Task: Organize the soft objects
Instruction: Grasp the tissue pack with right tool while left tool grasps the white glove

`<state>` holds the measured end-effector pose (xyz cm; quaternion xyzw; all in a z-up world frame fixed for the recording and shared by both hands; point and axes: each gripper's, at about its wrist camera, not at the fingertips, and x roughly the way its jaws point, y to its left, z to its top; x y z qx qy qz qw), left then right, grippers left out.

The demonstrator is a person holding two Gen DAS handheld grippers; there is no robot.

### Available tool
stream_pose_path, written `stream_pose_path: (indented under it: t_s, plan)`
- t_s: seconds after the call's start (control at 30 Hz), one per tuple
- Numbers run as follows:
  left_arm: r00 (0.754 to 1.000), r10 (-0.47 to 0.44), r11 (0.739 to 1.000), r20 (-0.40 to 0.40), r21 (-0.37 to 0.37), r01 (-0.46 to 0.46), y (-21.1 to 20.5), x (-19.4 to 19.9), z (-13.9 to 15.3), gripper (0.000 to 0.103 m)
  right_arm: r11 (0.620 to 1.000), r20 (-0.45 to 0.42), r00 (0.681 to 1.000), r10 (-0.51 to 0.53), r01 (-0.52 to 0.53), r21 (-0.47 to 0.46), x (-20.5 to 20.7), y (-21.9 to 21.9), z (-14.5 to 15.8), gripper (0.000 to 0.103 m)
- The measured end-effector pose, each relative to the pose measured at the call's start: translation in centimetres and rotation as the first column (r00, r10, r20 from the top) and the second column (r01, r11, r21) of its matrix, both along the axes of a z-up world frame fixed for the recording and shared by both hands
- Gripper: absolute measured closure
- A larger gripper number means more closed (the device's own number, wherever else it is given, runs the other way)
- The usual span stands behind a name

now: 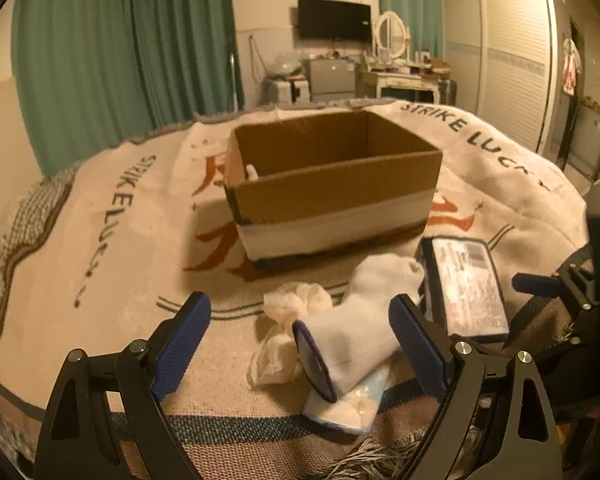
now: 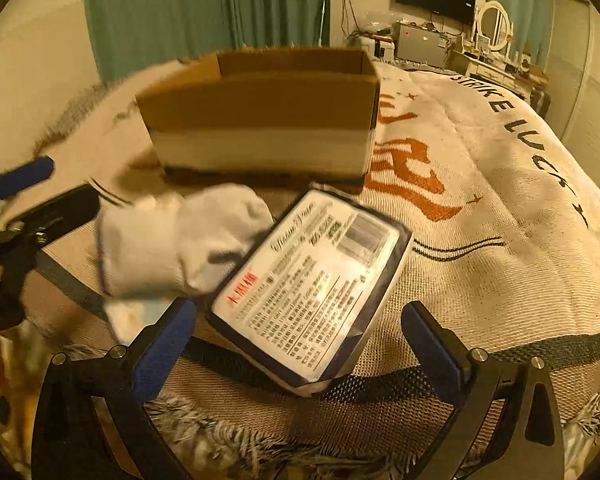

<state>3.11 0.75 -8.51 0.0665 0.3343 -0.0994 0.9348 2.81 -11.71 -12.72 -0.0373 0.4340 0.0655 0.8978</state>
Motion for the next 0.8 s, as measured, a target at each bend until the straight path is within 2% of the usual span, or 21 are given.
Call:
stream_pose_path:
  t_s: [0.17,0.33,0.43,0.5,0.53,0.6,0.67,0.8]
  plan:
    - [1.0,0.0,1.0,0.001,-0.011,0.0,0.4,-0.2,-0.3,0.011,0.999,-0.027,1.0,-0.012,0.012,0.031,0.4,0.3,-1.7,0.0]
    - [1.0,0.0,1.0,0.022,0.0,0.0,0.1,-0.3,-0.5,0.011,0.998,-0.025,1.0,-0.003,0.004,0.059,1.0,0.3,-1.9,0.0]
    - [1.0,-0.006,1.0,0.013,0.008,0.006,-0.3,-0.2,-0.8,0.011,0.996,-0.054,0.999,-0.003,0.008,0.086,1.5,0.0,-2.4,0.0]
    - [1.0,-0.017,1.0,0.0,0.014,0.017,-0.7,-0.1,-1.0,0.011,0.994,-0.065,0.998,-0.004,0.011,0.108,1.5,-0.4,-2.6,0.005]
    - [1.0,-0.02,1.0,-0.007,0.022,0.02,-1.0,0.1,-1.1,0.012,0.994,-0.063,0.998,-0.005,0.012,0.112,1.5,-0.7,-2.6,0.013]
    - [0.999,-0.028,0.999,-0.028,0.045,0.029,-1.5,0.3,-1.4,0.012,0.99,-0.065,0.998,0.005,0.005,0.144,1.4,-1.4,-2.4,0.02]
    - [0.999,-0.033,0.998,-0.037,0.059,0.035,-1.9,0.4,-1.7,0.013,0.982,-0.045,0.999,0.004,0.005,0.19,1.1,-2.6,-1.7,0.035]
    - [0.995,-0.084,0.993,-0.061,0.083,0.089,-3.2,0.4,-2.3,0.013,0.973,0.012,0.999,-0.03,0.026,0.231,0.5,-4.5,0.1,0.04]
